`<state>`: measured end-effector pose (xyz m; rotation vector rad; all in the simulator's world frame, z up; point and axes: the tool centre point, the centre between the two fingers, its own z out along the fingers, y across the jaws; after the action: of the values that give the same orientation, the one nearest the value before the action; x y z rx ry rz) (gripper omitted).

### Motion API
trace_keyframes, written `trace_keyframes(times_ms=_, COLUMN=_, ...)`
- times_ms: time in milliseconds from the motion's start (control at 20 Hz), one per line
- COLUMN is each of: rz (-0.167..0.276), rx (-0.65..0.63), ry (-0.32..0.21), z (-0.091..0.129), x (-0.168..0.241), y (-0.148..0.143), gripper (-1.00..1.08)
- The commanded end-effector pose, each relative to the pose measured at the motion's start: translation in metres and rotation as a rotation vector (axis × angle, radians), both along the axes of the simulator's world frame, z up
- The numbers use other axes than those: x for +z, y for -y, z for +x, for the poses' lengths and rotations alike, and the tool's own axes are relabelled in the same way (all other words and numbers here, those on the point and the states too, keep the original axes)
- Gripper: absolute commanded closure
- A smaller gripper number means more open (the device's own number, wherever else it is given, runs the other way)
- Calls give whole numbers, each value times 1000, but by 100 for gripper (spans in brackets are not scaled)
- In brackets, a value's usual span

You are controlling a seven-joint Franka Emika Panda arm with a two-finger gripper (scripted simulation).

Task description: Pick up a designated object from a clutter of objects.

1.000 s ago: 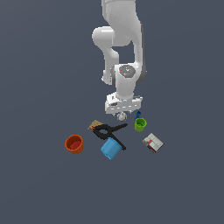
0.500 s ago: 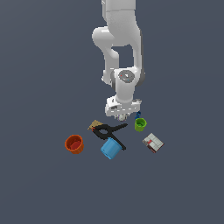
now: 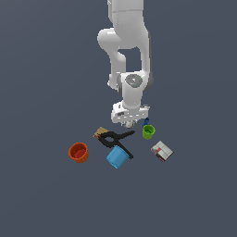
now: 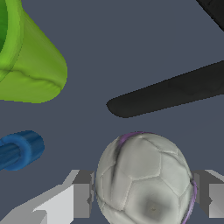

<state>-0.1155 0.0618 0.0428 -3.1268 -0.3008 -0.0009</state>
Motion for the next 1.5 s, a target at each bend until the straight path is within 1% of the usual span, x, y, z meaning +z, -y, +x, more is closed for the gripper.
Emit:
trace_keyframes(times_ms=0, rz=0, rx=0, ry=0, z=0, x=0, y=0, gripper=108)
trace_keyframes(times_ms=300, rz=0, rx=0, ry=0, z=4, x=10, y=8, gripper=108)
trace_keyframes(times_ms=650, rz=1, rx=1, ry=0, z=16, x=41, y=30, gripper=108)
trace_keyframes(times_ms=900, rz=2, rx=1, ry=0, z=30, x=75, y=55, gripper=108)
trace_keyframes(times_ms=1450, rz=4, rx=1, ry=0, z=67, x=166, y=122, gripper=108)
